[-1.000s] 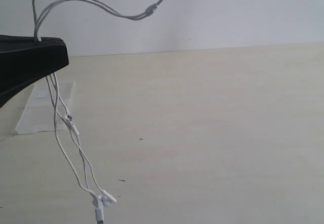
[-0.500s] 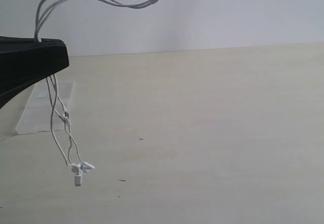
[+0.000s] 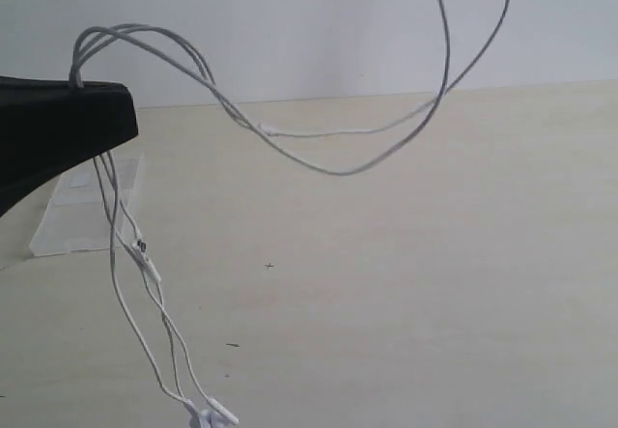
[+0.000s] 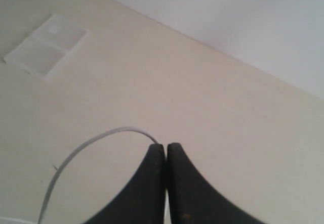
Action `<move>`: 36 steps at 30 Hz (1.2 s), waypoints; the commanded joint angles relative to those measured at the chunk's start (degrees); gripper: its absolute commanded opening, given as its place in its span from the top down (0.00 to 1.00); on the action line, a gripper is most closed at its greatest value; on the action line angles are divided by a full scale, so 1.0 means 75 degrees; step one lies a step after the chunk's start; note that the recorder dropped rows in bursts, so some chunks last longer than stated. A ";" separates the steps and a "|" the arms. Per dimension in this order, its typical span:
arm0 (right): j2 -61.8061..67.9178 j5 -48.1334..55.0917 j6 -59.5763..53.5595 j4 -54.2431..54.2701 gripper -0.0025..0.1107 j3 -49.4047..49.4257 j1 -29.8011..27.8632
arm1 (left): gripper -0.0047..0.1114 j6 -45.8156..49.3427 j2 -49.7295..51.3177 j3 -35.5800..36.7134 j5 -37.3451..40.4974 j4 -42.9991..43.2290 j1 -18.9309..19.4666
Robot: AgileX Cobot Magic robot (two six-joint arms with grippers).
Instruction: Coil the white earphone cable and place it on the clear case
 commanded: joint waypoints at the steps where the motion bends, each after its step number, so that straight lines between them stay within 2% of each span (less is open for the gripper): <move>1: 0.0019 -0.0532 0.0248 -0.0004 0.98 0.0896 -0.0030 | 0.96 -0.0221 -0.0059 -0.0007 -0.0093 0.0063 -0.0034; 5: 0.0019 -0.0681 0.0266 -0.0004 0.94 0.1523 -0.0030 | 0.96 -0.0221 -0.0059 -0.0007 -0.0093 0.0063 -0.0034; 7: 0.0019 -0.0681 0.0250 -0.0004 0.83 0.1701 -0.0030 | 0.96 -0.0221 -0.0059 -0.0007 -0.0093 0.0063 -0.0034; 11: 0.0019 -0.0713 0.0157 0.0195 0.53 0.1800 -0.0030 | 0.96 -0.0217 -0.0059 -0.0007 -0.0093 0.0084 -0.0034; 12: 0.0019 -0.0729 0.0034 0.0277 0.48 0.1800 -0.0030 | 0.96 -0.0217 -0.0059 -0.0007 -0.0078 0.0104 -0.0034; 14: 0.0019 -0.0805 -0.0099 0.0336 0.43 0.1800 -0.0030 | 0.96 -0.0217 -0.0059 -0.0007 -0.0018 0.0170 -0.0034; 20: -0.0017 -0.1039 -0.0212 0.0511 0.44 0.1800 -0.0030 | 0.96 -0.0283 -0.0059 -0.0007 -0.0015 0.0171 -0.0034; 24: -0.0132 -0.1682 -0.1057 0.1492 0.44 0.1800 -0.0030 | 0.96 -0.0283 -0.0059 -0.0007 -0.0015 0.0171 -0.0034; 28: -0.0244 -0.2197 -0.1889 0.2656 0.49 0.1880 -0.0030 | 0.96 -0.0283 -0.0059 -0.0007 -0.0001 0.0283 -0.0034; 36: -0.0322 -0.3068 -0.3101 0.4474 0.50 0.2444 -0.0030 | 0.96 -0.0283 -0.0059 -0.0007 -0.0078 0.1107 -0.0034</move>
